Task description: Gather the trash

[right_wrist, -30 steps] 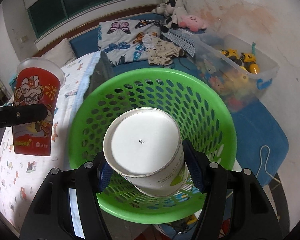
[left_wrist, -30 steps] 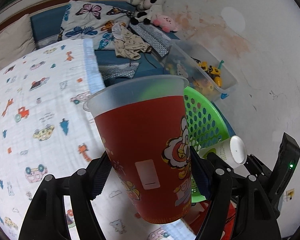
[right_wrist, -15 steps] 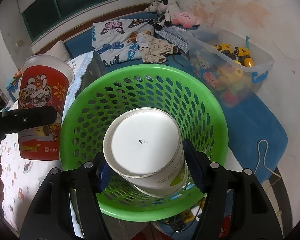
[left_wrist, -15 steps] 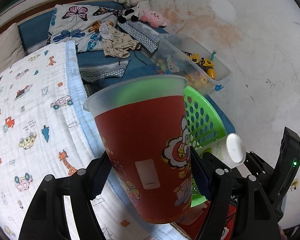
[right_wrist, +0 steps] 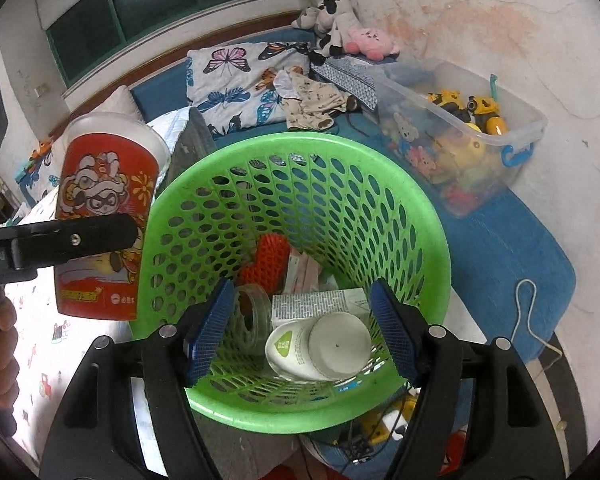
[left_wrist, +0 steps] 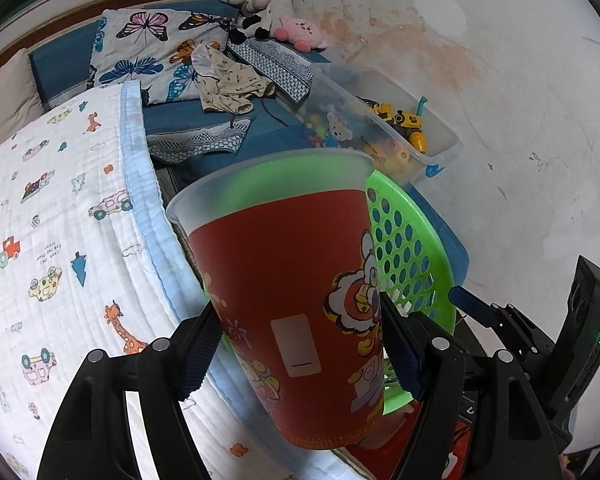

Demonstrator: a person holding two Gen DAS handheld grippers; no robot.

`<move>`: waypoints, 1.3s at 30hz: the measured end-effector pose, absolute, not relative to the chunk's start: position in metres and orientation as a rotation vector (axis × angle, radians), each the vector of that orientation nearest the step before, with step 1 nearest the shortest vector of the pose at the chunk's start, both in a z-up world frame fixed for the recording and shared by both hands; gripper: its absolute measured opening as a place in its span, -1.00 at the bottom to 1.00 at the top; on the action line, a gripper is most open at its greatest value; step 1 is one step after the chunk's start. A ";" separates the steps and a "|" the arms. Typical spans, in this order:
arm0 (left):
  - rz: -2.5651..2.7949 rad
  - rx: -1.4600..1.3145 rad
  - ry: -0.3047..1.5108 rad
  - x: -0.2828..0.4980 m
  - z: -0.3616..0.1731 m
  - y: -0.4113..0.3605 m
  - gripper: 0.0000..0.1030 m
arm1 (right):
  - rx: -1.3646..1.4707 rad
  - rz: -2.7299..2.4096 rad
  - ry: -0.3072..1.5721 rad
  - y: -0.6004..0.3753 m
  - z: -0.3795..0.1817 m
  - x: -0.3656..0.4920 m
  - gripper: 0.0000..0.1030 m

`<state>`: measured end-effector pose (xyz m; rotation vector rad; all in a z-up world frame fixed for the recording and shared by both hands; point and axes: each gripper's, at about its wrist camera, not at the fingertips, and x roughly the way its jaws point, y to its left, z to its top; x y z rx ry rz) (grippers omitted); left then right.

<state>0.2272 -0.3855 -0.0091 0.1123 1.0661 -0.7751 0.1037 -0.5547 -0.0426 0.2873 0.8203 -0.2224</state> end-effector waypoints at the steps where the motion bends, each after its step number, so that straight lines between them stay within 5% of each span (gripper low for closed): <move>1: -0.776 0.112 1.067 0.227 -0.009 -0.385 0.41 | 0.285 -0.221 0.820 -0.554 -0.042 0.103 0.39; 5: -0.790 0.106 1.058 0.226 -0.007 -0.383 0.55 | 0.272 -0.217 0.816 -0.550 -0.040 0.099 0.42; 26: -0.741 0.150 0.886 0.194 0.024 -0.323 0.57 | 0.200 -0.160 0.795 -0.501 -0.025 0.081 0.54; 39: -0.615 0.193 0.773 0.167 0.034 -0.258 0.76 | 0.181 -0.108 0.775 -0.448 -0.011 0.069 0.68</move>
